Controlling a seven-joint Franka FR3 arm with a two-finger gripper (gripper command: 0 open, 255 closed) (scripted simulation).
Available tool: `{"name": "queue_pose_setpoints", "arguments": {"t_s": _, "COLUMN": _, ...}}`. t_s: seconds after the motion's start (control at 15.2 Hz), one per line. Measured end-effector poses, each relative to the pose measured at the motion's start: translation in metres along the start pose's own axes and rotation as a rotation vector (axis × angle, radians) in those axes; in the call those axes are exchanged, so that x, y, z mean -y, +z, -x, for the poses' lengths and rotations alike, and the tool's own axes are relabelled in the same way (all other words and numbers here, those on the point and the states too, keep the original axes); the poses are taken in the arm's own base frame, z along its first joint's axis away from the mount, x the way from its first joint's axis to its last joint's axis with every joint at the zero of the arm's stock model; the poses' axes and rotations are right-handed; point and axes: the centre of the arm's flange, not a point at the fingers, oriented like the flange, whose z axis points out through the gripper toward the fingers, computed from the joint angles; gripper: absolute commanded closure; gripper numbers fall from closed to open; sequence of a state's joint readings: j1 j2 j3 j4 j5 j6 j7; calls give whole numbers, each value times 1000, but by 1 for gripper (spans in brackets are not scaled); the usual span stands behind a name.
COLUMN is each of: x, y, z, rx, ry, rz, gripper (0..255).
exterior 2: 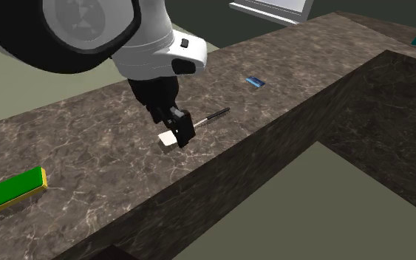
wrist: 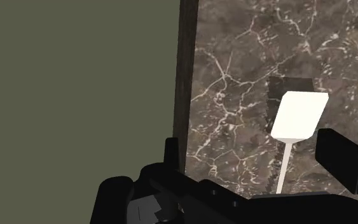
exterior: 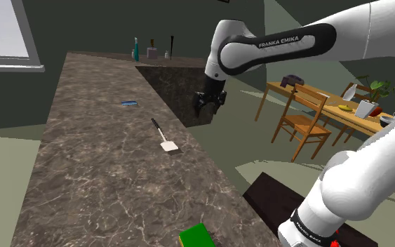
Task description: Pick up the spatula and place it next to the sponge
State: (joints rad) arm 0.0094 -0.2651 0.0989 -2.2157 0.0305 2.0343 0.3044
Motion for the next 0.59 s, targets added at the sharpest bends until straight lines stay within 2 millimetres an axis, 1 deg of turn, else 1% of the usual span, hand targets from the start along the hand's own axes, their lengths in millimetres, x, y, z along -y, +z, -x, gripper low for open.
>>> {"name": "queue_pose_setpoints", "arguments": {"t_s": 0.13, "x": 13, "y": 14, "z": -17, "rx": 1, "ry": 14, "rz": 4, "gripper": 0}}
{"name": "queue_pose_setpoints", "arguments": {"t_s": 0.2, "x": 19, "y": 24, "z": -26, "rx": 1, "ry": 21, "rz": 6, "gripper": 0}}
{"name": "queue_pose_setpoints", "arguments": {"t_s": 0.26, "x": 26, "y": 28, "z": -36, "rx": 3, "ry": 28, "rz": 8, "gripper": 0}}
{"name": "queue_pose_setpoints", "arguments": {"t_s": 0.33, "x": 34, "y": 38, "z": -43, "rx": 3, "ry": 35, "rz": 10, "gripper": 0}}
{"name": "queue_pose_setpoints", "arguments": {"t_s": 0.46, "x": 47, "y": 48, "z": -61, "rx": 4, "ry": 49, "rz": 14, "gripper": 0}}
{"name": "queue_pose_setpoints", "arguments": {"t_s": 0.59, "x": 61, "y": 67, "z": -77, "rx": 5, "ry": 63, "rz": 18, "gripper": 0}}
